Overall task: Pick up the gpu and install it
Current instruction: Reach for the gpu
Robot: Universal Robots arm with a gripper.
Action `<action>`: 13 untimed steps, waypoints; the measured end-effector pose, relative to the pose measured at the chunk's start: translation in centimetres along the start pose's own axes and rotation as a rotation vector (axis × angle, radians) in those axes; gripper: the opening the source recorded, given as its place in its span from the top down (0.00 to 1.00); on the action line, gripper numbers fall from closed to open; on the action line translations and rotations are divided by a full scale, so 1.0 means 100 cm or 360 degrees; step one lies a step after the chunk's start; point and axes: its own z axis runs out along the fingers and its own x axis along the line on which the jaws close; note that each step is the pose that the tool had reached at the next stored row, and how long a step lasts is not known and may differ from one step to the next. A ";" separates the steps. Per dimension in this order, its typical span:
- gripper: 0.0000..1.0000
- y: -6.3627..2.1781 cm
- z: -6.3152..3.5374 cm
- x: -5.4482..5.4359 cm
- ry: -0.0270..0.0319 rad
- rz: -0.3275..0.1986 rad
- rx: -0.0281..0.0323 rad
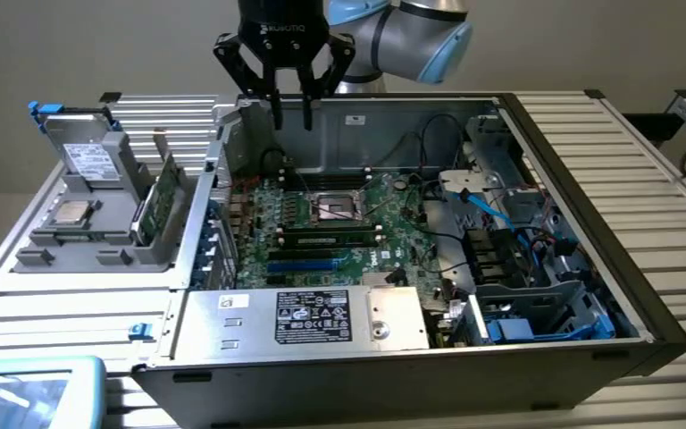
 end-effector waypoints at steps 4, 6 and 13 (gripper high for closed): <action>0.60 0.0000 0.0001 0.000 0.00026 0.0000 0.00002; 0.60 -0.0001 0.0006 0.001 0.00028 0.0000 0.00001; 0.60 -0.0002 0.0013 0.003 0.00050 0.0000 0.00003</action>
